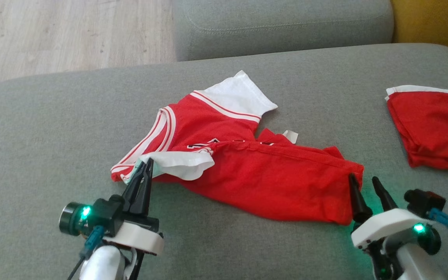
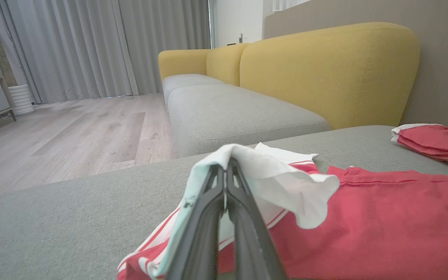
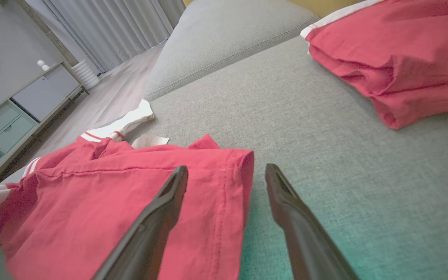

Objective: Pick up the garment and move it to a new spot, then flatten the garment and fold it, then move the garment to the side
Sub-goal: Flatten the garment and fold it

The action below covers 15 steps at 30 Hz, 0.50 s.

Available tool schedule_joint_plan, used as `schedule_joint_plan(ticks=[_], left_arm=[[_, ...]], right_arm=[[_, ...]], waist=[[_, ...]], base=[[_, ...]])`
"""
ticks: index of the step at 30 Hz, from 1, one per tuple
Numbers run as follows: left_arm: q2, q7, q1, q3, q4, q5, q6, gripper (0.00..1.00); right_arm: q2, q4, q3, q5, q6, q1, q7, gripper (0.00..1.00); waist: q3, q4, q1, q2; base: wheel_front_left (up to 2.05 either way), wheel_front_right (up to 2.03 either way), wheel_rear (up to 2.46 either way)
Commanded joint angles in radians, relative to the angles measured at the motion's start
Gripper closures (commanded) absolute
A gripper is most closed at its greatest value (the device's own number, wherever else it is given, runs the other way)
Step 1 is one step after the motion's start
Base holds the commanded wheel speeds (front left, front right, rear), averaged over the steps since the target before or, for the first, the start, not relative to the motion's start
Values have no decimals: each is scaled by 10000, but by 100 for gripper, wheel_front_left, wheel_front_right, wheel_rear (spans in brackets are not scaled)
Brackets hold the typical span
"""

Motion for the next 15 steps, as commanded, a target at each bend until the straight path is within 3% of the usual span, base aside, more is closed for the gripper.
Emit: schedule_joint_plan(ticks=[1, 8, 9, 12, 13, 14, 15], left_arm=[[85, -53, -485, 396, -332, 121, -17, 100], [69, -53, -555, 410, -335, 253, -59, 100], [70, -53, -570, 424, -340, 271, -60, 100], [61, -53, -601, 444, -342, 312, -69, 100], [61, -53, -601, 444, -342, 312, -69, 100], [60, -53, -607, 451, -339, 325, -72, 100], [66, -53, -611, 467, -338, 339, -73, 100]], right_arm=[[-318, -47, 370, 278, 65, -515, 73, 0], [-610, 385, 898, 1140, 65, -1014, 292, 0], [-655, 402, 973, 1232, 65, -1055, 273, 7], [-777, 472, 1122, 1423, 65, -1156, 107, 42], [-777, 472, 1122, 1423, 65, -1156, 107, 42], [-808, 506, 1157, 1461, 65, -1185, 34, 52], [-839, 544, 1184, 1481, 65, -1215, -48, 56]], waist=[[38, 33, 0, 0], [168, 184, 0, 0], [185, 198, 0, 0], [226, 235, 0, 0], [226, 235, 0, 0], [231, 242, 0, 0], [232, 245, 0, 0]], base=[[0, 0, 0], [0, 0, 0], [0, 0, 0], [0, 0, 0], [0, 0, 0], [0, 0, 0], [0, 0, 0]])
